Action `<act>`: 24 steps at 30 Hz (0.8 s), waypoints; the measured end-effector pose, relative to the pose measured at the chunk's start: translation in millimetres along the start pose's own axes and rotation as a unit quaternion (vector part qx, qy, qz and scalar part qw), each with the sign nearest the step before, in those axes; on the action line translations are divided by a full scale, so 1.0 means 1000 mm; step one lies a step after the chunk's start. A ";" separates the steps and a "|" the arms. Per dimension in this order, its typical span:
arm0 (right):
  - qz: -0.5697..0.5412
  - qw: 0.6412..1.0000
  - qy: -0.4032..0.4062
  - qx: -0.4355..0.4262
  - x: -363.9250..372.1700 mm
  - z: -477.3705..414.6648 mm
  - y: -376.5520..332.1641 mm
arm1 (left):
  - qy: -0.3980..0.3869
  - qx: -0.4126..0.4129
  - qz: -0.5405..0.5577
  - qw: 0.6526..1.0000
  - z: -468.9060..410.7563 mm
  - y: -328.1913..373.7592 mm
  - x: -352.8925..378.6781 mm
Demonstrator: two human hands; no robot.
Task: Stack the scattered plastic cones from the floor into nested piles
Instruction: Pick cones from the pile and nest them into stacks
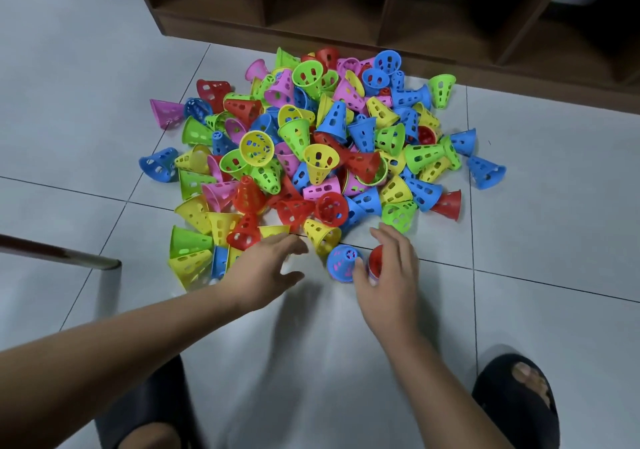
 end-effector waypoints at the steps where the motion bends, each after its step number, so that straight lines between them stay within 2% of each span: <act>1: 0.008 0.999 -0.017 -0.030 0.008 0.004 -0.013 | -0.006 -0.008 -0.023 1.000 0.008 -0.007 -0.004; 5: 0.022 0.991 -0.085 -0.100 0.048 0.022 -0.052 | -0.047 -0.033 -0.143 0.988 0.036 -0.037 -0.018; 10: 0.085 0.972 -0.198 -0.098 0.109 0.022 -0.072 | -0.102 -0.077 -0.225 0.966 0.054 -0.065 -0.024; 18: 0.273 0.917 -0.237 -0.167 0.161 0.002 -0.079 | -0.136 -0.065 -0.243 0.958 0.065 -0.081 -0.013; 24: 0.339 0.898 -0.198 -0.201 0.164 0.015 -0.073 | -0.117 -0.074 -0.211 0.968 0.065 -0.079 -0.017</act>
Point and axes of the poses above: each hand's wrist, its own z-axis away from the middle knuckle, its own x-axis out of the palm, y = z × x, the point moved 5 cm from there along -z, towards the middle knuckle, and after that the axes turned 13 degrees about x, right-handed, at the moved point
